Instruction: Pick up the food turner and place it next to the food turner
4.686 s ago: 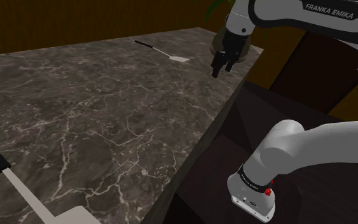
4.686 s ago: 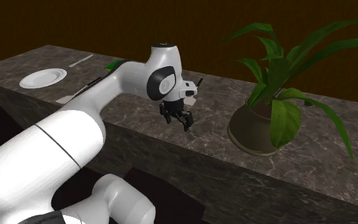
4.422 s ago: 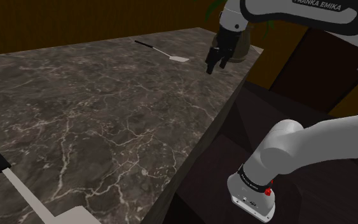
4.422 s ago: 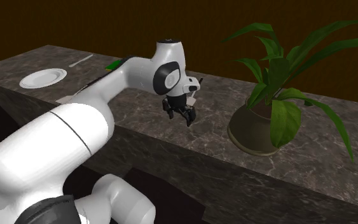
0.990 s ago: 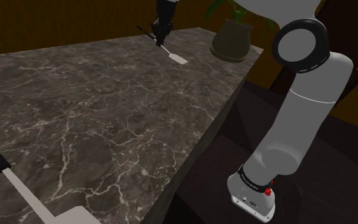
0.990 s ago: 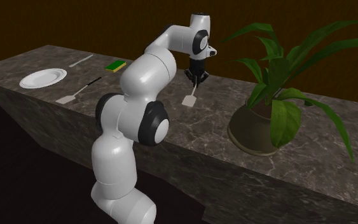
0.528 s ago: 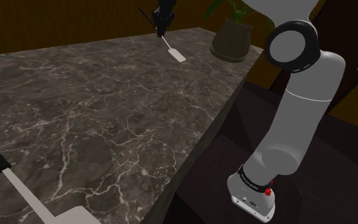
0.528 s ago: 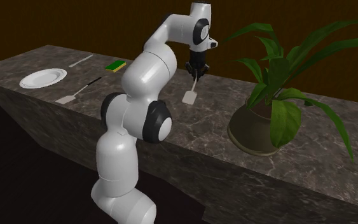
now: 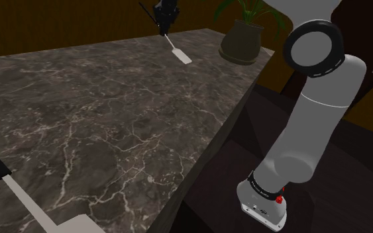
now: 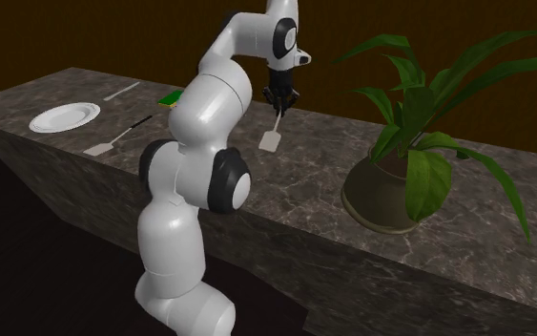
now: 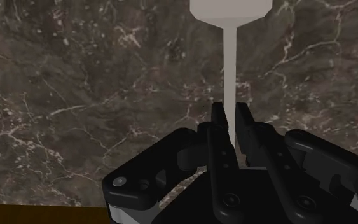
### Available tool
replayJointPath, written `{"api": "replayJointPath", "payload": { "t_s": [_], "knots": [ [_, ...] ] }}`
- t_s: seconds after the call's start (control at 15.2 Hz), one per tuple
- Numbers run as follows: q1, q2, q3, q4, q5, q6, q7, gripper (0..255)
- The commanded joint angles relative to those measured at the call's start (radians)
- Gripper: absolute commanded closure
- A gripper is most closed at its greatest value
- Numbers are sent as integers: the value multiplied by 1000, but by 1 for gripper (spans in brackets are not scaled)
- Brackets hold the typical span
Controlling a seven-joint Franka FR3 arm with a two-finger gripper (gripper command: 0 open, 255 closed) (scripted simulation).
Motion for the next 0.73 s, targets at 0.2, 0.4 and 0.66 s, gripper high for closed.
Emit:
{"api": "replayJointPath", "payload": {
  "t_s": [0.2,0.4,0.66],
  "knots": [
    [67,-82,45,-108,-10,26,112,255],
    [106,-112,76,-147,-14,34,181,255],
    [156,-136,119,-176,-20,38,275,255]
  ]
}}
